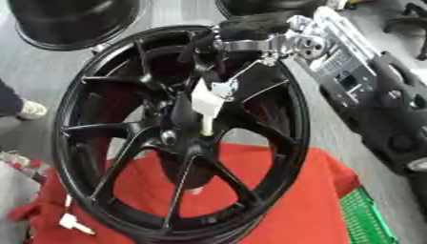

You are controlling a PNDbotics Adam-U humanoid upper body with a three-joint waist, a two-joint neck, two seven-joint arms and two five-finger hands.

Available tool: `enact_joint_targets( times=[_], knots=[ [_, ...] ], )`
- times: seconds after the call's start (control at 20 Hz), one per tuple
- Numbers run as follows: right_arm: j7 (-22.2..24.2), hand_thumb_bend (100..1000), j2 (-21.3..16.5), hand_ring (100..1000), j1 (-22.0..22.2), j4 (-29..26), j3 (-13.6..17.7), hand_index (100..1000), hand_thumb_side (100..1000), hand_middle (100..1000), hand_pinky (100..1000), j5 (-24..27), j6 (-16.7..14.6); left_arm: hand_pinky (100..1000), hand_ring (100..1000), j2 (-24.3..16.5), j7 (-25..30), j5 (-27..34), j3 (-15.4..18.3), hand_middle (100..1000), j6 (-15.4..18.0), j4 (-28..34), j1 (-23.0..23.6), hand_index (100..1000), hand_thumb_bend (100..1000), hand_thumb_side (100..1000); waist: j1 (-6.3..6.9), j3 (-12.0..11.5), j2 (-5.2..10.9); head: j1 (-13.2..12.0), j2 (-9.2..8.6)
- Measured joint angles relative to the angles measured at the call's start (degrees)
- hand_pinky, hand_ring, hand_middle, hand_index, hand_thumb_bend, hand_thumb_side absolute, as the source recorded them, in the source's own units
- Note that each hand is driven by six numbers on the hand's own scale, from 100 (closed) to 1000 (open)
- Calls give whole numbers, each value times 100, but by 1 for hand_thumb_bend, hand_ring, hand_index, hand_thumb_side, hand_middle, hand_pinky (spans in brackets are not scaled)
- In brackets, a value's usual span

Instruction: Pull the pin out of the wheel hub.

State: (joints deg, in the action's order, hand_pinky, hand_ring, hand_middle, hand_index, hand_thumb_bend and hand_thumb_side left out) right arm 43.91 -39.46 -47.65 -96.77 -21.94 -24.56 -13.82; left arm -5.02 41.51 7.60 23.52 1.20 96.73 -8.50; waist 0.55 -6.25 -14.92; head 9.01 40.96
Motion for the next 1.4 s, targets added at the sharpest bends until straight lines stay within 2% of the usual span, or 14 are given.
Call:
enact_joint_targets(
  times=[0.4, 0.65, 0.95, 1.25, 1.4],
  knots=[
    [-12, 100, -86, 629, 10, -410, 3, 950, 441, 870, 671, 562, 126, 744, 692, 0, -4, 0, 4, 678, -4, -30, 19, 766, 179, 989, 0, 59, 5, -34, 18],
    [17, 100, -254, 713, 54, -912, 0, 952, 510, 887, 694, 1011, 237, 744, 692, 0, -21, -1, 28, 678, -18, -31, 40, 766, 179, 988, -3, 110, 43, -45, 19],
    [330, 100, -451, 814, 131, -1352, 7, 953, 565, 916, 753, 1496, 512, 744, 692, 0, -29, -1, 35, 677, -23, -31, 50, 766, 178, 988, 0, 123, 75, -83, 20],
    [596, 100, -481, 875, 168, -1396, 37, 955, 663, 932, 795, 1467, 667, 744, 693, 0, -33, -1, 35, 677, -19, -31, 54, 766, 178, 988, 18, 123, 76, -87, 24],
    [699, 100, -479, 894, 179, -1330, 20, 955, 671, 938, 808, 1331, 659, 744, 693, 0, -38, -1, 35, 677, -13, -31, 54, 766, 178, 989, 31, 123, 76, -87, 26]
  ],
)
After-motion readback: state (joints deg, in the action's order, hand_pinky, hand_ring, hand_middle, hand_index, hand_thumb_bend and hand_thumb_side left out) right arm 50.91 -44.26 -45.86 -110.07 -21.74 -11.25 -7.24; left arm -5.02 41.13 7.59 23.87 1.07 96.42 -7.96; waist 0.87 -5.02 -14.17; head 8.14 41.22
